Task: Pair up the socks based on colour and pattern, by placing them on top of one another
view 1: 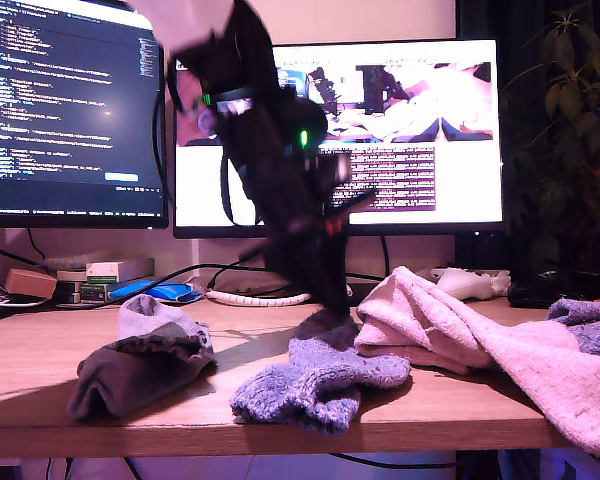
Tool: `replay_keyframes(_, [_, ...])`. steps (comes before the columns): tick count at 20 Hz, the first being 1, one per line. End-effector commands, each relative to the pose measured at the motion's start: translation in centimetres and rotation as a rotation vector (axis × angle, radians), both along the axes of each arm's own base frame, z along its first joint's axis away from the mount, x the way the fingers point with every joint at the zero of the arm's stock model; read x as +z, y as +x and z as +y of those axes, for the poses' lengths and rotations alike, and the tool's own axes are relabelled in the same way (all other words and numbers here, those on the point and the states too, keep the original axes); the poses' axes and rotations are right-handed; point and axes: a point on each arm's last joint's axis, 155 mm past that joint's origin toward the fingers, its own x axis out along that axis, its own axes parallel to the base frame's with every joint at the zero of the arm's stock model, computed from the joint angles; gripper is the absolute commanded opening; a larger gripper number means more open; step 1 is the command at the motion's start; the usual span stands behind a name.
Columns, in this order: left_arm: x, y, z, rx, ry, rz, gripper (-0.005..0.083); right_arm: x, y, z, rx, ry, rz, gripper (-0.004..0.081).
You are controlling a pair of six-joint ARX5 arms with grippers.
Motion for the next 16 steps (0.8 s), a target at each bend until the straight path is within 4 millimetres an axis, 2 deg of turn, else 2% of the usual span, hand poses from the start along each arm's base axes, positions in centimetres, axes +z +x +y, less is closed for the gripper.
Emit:
replay_keyframes(1, [-3.2, -0.6, 0.6, -0.002, 0.035, 0.058, -0.0024, 0.0, 0.1, 0.0, 0.003, 0.001, -0.007, -0.0011])
replay_keyframes(4, [-3.3, 0.3, 1.2, 0.016, 0.051, 0.031, -0.0024, 0.0, 0.0, 0.0, 0.003, 0.000, -0.006, -0.0011])
replay_keyframes(11, [-3.9, 4.7, 5.6, 0.125, 0.169, -0.086, -0.0024, -0.2, -0.1, 0.0, 0.003, -0.001, 0.002, -0.0011])
replay_keyframes(16, [-3.6, 5.7, 6.1, 0.146, 0.155, -0.106, -0.0024, -0.1, -0.1, 0.0, 0.003, -0.001, 0.001, -0.0011])
